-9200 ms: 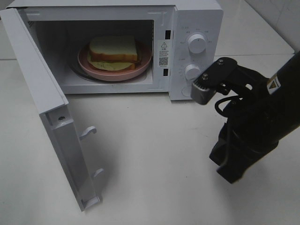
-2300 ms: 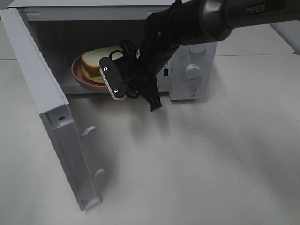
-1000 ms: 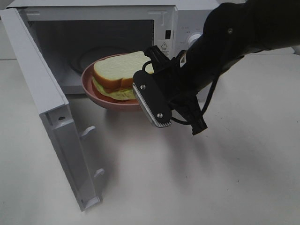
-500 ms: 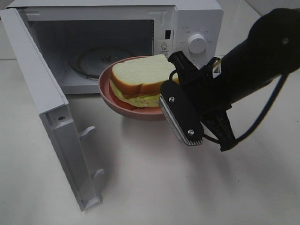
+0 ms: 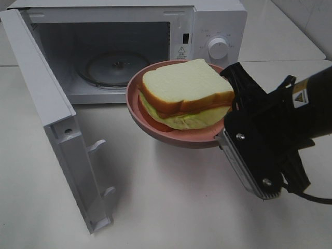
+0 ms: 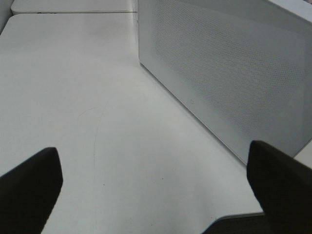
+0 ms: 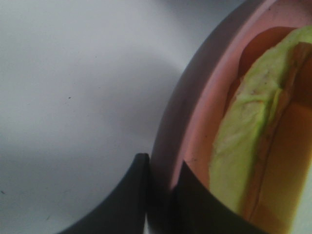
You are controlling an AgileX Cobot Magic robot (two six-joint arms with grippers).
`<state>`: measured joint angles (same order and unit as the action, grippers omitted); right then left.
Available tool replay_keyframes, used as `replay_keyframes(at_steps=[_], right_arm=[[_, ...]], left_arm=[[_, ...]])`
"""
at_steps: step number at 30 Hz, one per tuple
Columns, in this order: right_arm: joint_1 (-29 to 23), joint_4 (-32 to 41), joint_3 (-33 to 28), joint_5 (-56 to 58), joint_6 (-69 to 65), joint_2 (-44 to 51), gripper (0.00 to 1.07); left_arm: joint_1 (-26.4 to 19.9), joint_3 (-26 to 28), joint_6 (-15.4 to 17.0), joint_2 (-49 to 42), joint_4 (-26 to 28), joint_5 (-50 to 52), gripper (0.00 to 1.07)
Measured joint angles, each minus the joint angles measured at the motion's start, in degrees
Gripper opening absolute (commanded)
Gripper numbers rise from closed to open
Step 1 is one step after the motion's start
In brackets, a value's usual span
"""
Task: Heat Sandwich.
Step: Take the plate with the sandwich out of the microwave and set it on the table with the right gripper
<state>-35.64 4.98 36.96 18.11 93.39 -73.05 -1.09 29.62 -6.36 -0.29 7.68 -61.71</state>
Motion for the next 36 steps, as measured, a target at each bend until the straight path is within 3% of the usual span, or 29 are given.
replay_keyframes(at_steps=[20,36], right_arm=[[0.00,-6.59,-10.08,9.11,-8.54,19.42,0.01],[0.00,-13.01,-13.24,17.82,-17.48,31.00,0.01]], left_arm=[[0.00,0.00,0.00,0.00,0.00,0.00,0.97],[0.00,0.00,0.00,0.00,0.00,0.00,0.97]])
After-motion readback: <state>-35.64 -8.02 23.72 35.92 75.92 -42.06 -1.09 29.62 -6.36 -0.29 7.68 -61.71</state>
